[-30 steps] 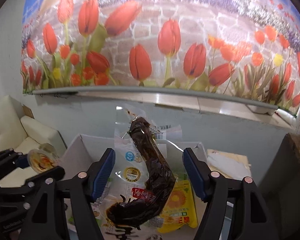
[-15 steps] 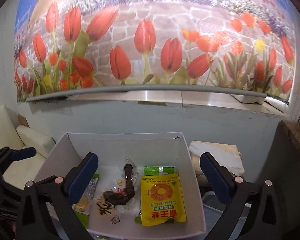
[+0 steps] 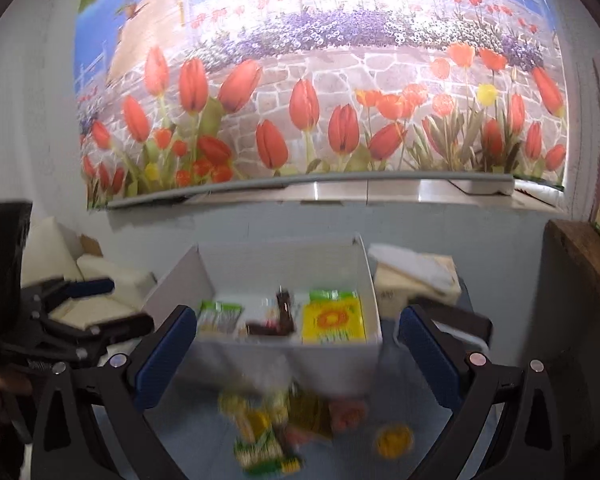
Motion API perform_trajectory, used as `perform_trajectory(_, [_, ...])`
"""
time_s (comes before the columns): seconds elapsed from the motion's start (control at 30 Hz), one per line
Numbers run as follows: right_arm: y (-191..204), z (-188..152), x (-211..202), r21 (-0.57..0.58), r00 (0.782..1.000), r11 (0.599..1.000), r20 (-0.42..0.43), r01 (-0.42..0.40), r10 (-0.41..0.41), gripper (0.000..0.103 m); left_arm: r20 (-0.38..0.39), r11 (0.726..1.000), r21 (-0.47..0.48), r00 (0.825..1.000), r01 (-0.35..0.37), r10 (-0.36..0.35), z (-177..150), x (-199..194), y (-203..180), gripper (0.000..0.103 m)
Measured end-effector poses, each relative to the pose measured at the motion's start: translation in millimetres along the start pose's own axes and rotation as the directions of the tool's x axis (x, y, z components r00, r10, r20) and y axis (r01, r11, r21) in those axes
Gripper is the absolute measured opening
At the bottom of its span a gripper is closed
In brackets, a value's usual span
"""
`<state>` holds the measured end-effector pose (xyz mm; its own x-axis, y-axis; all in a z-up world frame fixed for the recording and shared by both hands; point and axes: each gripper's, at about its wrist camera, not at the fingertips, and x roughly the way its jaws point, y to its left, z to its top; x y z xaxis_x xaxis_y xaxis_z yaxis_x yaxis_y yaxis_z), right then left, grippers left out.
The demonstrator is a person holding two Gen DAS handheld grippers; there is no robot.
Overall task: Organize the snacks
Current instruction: 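Drop the meat packet and yellow jelly cup into the white box, opening both grippers, then grasp the large yellow hexagonal jelly cup with the right gripper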
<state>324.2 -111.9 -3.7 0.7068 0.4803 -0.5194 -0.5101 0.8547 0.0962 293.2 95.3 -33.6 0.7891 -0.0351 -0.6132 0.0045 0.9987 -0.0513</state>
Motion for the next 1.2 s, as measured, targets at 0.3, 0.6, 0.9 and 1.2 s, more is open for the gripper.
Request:
perform_trajectory(0.3, [-26.6,-74.2,-8.5,-0.064,0.989,0.997,-0.140,0.046,-0.055,0.103,-0.012,1.000,-0.005,1.000,0.017,-0.017,-57.7,-45.8,-36.7,0.103])
perform_trajectory(0.6, [-74.1,-102.7,46.0,-0.014,0.954,0.993,-0.277,0.115,-0.114,0.103,-0.030,0.998,-0.038,0.998,0.050,-0.052,-90.1,-72.3,-54.9,0.103])
perform_trajectory(0.9, [-93.2,-116.4,100.9,0.028,0.918,0.982,-0.361,0.184,-0.162,0.076,-0.057,0.999,-0.048,0.998,0.024,-0.027,-100.3,-67.4,-48.0,0.103])
perform_trajectory(1.2, [-84.9,-120.6,101.8,-0.005,0.924,0.990,-0.359,0.139,-0.132,0.046,-0.096,0.997,-0.070,0.995,0.027,-0.034,-100.1,-41.6,-46.2,0.103])
